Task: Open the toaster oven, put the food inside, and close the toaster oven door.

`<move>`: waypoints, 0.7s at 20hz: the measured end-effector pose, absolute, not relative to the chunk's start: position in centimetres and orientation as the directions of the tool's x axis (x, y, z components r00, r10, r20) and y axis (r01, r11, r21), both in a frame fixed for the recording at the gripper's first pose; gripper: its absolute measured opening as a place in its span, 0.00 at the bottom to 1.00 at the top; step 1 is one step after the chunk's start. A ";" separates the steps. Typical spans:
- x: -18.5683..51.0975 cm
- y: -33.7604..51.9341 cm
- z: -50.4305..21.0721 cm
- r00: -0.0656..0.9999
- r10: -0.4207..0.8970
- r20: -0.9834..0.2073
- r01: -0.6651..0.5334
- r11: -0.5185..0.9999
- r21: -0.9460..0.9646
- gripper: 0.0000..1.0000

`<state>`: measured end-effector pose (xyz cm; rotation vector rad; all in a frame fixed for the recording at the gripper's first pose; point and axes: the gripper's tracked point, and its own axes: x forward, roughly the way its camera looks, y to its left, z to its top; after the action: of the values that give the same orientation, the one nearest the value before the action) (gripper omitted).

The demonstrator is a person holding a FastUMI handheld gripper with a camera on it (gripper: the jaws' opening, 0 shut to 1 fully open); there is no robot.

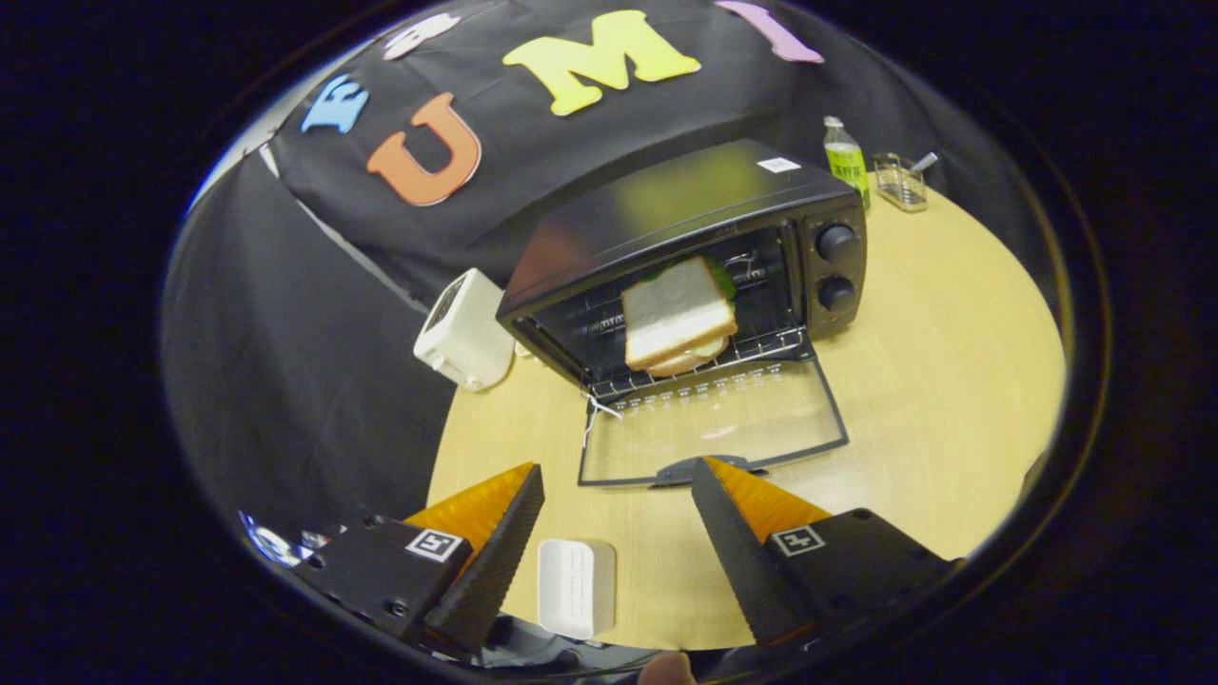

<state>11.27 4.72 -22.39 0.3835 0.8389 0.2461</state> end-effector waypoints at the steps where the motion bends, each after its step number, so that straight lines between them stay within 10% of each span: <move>1: 10.3 4.5 -22.2 0.649 0.338 -0.682 -0.077 0.921 0.383 1.00; 14: 8.4 3.2 -33.4 0.607 0.143 -0.782 -0.054 0.989 0.139 1.00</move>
<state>8.40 3.18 -33.35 0.1053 0.9116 0.1138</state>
